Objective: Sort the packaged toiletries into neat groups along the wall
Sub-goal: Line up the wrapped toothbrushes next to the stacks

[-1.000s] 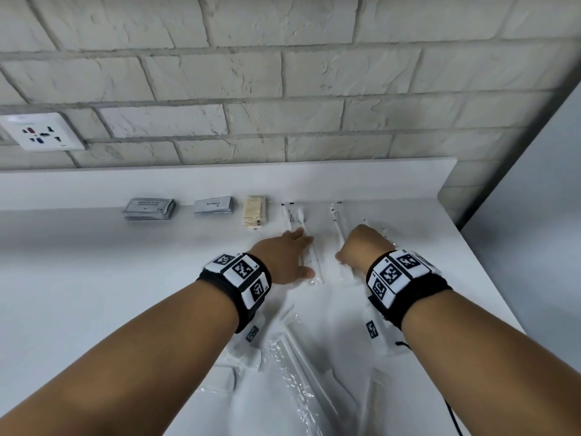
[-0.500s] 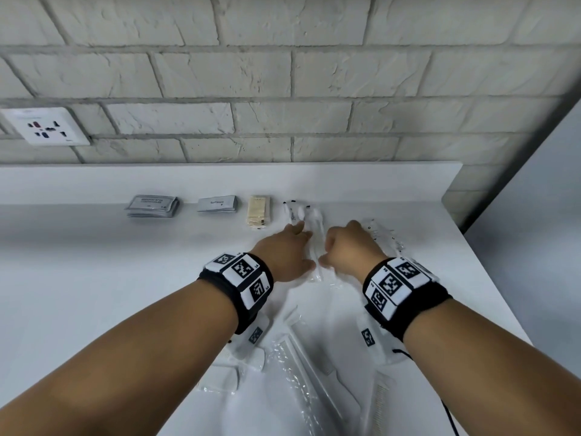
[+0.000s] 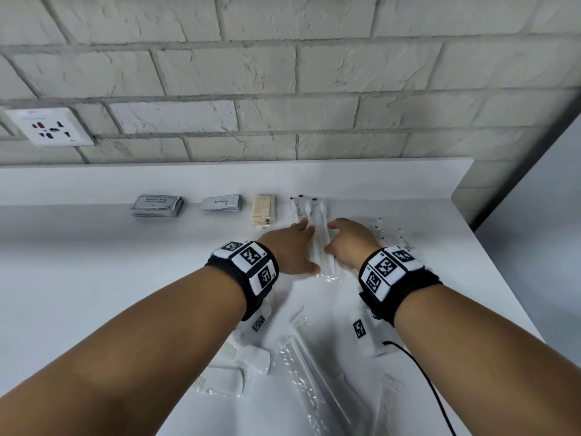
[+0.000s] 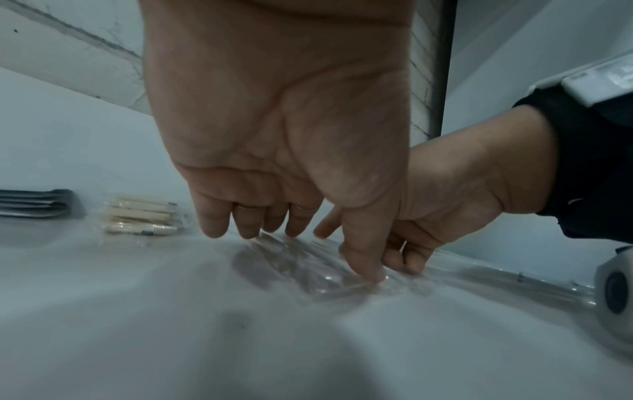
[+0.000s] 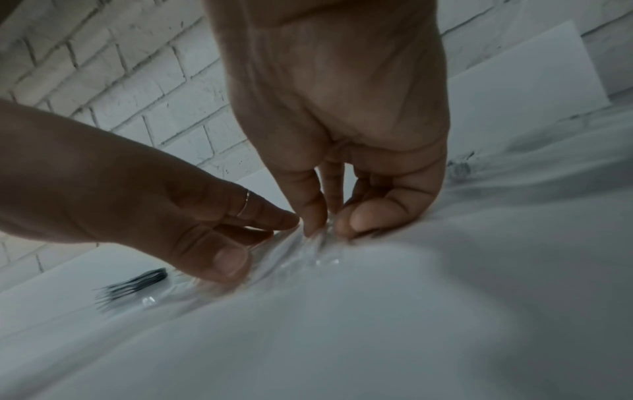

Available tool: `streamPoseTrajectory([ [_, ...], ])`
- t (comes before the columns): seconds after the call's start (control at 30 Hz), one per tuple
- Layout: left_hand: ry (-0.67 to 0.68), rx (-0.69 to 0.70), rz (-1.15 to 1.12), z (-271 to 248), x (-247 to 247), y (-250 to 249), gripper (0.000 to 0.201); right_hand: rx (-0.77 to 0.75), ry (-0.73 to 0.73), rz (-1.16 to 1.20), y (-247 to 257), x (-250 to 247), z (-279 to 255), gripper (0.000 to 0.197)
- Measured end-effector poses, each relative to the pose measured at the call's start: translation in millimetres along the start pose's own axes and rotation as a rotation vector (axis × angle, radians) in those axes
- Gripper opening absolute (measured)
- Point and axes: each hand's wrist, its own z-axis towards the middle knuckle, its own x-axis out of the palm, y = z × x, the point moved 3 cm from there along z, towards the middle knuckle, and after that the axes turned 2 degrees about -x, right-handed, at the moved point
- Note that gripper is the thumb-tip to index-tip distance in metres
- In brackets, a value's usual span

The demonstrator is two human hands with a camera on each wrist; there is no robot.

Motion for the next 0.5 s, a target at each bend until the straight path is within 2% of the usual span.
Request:
streamPoseTrajectory([
  [0.2,0.011,0.002,0.032,0,-3,-1,0.092,-0.045,0.009,-0.099,5,-4,2,0.056],
  [0.3,-0.007,0.016,0.029,1,-1,-4,0.094,-0.055,-0.054,-0.084,-2,-16,-10,0.054],
  [0.43,-0.075,0.139,-0.010,-1,0,-18,0.095,0.001,-0.177,-0.189,-26,-62,-30,0.026],
  [0.5,-0.056,0.195,0.017,-1,1,-26,0.091,0.078,-0.159,-0.306,-45,-84,-37,0.017],
])
